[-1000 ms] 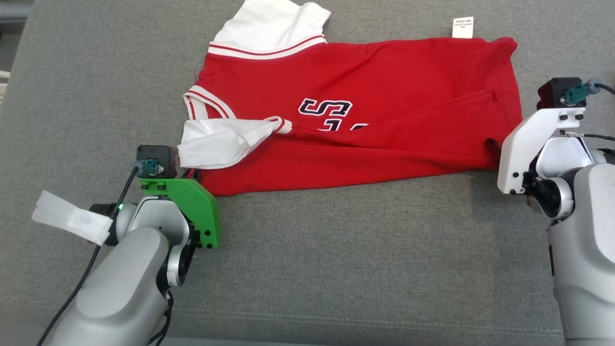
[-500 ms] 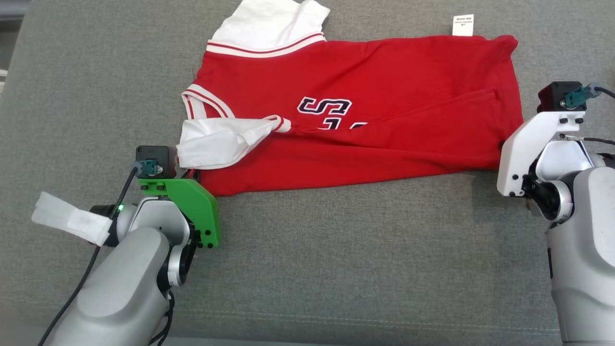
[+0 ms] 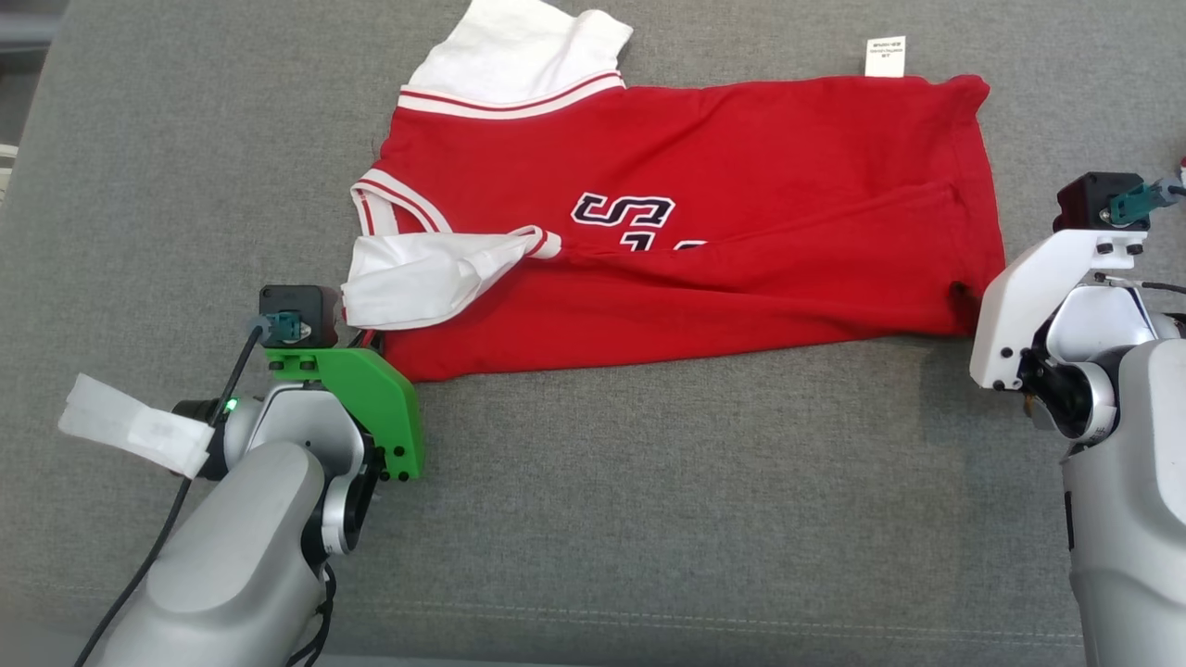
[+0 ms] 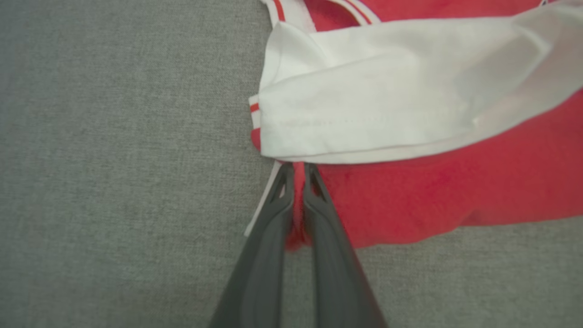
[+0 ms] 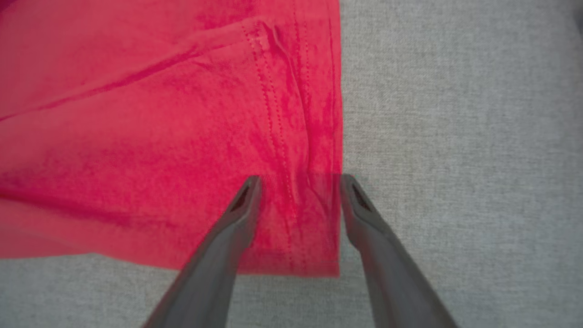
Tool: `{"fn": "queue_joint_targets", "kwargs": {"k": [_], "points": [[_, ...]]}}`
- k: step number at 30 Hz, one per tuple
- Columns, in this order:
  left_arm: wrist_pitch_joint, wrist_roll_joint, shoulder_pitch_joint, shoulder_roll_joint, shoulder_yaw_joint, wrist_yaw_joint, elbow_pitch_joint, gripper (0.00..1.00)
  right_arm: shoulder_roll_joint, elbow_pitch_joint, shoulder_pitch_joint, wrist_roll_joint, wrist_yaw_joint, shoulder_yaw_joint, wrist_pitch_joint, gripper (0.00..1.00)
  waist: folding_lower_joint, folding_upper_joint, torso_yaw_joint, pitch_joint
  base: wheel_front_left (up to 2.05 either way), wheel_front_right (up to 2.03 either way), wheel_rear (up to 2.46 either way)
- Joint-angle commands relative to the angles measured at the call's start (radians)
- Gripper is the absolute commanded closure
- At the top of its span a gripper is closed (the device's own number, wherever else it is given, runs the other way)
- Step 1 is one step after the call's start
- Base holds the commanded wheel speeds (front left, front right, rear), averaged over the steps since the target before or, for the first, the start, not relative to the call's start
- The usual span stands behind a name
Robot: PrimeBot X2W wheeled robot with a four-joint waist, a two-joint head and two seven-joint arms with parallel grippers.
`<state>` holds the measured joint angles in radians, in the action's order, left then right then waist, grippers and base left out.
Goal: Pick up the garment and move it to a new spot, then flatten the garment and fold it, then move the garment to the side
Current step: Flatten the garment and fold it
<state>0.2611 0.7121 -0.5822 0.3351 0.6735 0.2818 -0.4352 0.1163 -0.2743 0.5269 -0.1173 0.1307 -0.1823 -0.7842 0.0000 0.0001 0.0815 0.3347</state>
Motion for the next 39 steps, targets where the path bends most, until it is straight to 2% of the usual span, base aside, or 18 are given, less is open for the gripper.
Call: {"fn": "queue_joint_targets", "kwargs": {"k": [1,8,12,13,14,15,18,19,20,21,22,24,29,30,31,34,37,39], "points": [[-0.004,0.01,0.014,0.003,0.001,0.003,0.001,1.0,-0.001,0.0,0.0,0.002,0.0,-0.001,0.01,0.0,0.0,-0.0001,-0.002,0.002,0.0,0.0,0.0],[-0.003,0.01,0.007,0.003,0.005,0.006,0.006,1.0,-0.002,-0.014,0.01,0.005,0.0,0.013,0.009,0.0,0.0,-0.0001,0.0,0.008,0.0,0.0,0.0],[-0.005,0.011,0.0,0.004,0.005,0.005,0.005,1.0,0.001,-0.016,0.012,0.009,0.0,0.022,0.014,0.36,0.0,-0.0001,0.002,0.013,0.0,0.0,0.0],[-0.005,0.011,-0.002,0.004,0.005,0.004,0.004,1.0,0.001,-0.016,0.013,0.009,0.0,0.024,0.015,0.38,0.0,-0.0001,0.003,0.013,0.0,0.0,0.0],[-0.006,0.012,-0.003,0.003,0.005,0.003,0.003,1.0,0.003,-0.017,0.012,0.01,0.0,0.026,0.012,0.51,0.0,-0.0001,0.003,0.013,0.0,0.0,0.0],[-0.006,0.013,-0.003,0.002,0.005,0.003,0.002,1.0,0.004,-0.017,0.012,0.01,0.0,0.026,0.01,0.52,0.0,-0.0001,0.003,0.013,0.0,0.0,0.0],[-0.007,0.018,-0.005,0.0,0.005,0.001,-0.002,1.0,0.01,-0.012,0.013,0.021,0.0,0.021,0.02,0.47,0.0,-0.0001,0.003,0.014,0.0,0.0,0.0],[-0.007,0.017,-0.005,0.0,0.005,0.0,-0.004,1.0,0.013,-0.008,0.014,0.028,0.0,0.018,0.025,0.42,0.0,-0.0001,0.003,0.013,0.0,0.0,0.0],[-0.008,0.017,-0.005,-0.001,0.006,0.0,-0.005,1.0,0.015,-0.006,0.015,0.035,0.0,0.016,0.03,0.32,0.0,-0.0001,0.003,0.013,0.0,0.0,0.0],[-0.01,0.018,-0.005,-0.001,0.006,-0.001,-0.006,1.0,0.019,-0.003,0.017,0.046,0.0,0.013,0.036,0.12,0.0,-0.0001,0.003,0.012,0.0,0.0,0.0],[-0.011,0.018,-0.005,-0.002,0.006,-0.001,-0.007,1.0,0.022,-0.001,0.019,0.057,0.0,0.012,0.041,0.03,0.0,-0.0001,0.003,0.011,0.0,0.0,0.0],[-0.012,0.019,-0.005,-0.002,0.007,-0.003,-0.009,1.0,0.015,0.0,0.021,0.056,0.0,0.014,0.047,0.0,0.0,-0.0001,0.003,0.009,0.0,0.0,0.0],[-0.014,0.021,-0.008,-0.003,0.009,-0.004,-0.011,1.0,0.005,0.0,0.023,0.044,0.0,0.032,0.044,0.0,0.0,-0.0001,0.005,0.009,0.0,0.0,0.0],[-0.014,0.022,-0.01,-0.003,0.01,-0.003,-0.011,1.0,0.003,-0.003,0.024,0.042,0.0,0.035,0.043,0.03,0.0,-0.0001,0.006,0.01,0.0,0.0,0.0],[-0.013,0.022,-0.011,-0.003,0.011,-0.003,-0.011,1.0,0.003,-0.006,0.025,0.04,0.0,0.037,0.041,0.1,0.0,-0.0001,0.006,0.012,0.0,0.0,0.0],[-0.011,0.022,-0.014,-0.005,0.014,-0.001,-0.01,1.0,0.004,-0.016,0.026,0.042,0.0,0.035,0.039,0.19,0.0,-0.0001,0.011,0.015,0.0,0.0,0.0],[-0.013,0.024,-0.014,-0.003,0.014,-0.001,-0.01,1.0,0.005,-0.026,0.022,0.045,0.0,0.033,0.037,0.48,0.0,-0.0001,0.013,0.018,0.0,0.0,0.0],[-0.012,0.023,-0.013,-0.002,0.014,0.0,-0.011,1.0,0.004,-0.033,0.019,0.041,0.0,0.032,0.033,0.58,0.0,-0.0001,0.012,0.019,0.0,0.0,0.0]]}}
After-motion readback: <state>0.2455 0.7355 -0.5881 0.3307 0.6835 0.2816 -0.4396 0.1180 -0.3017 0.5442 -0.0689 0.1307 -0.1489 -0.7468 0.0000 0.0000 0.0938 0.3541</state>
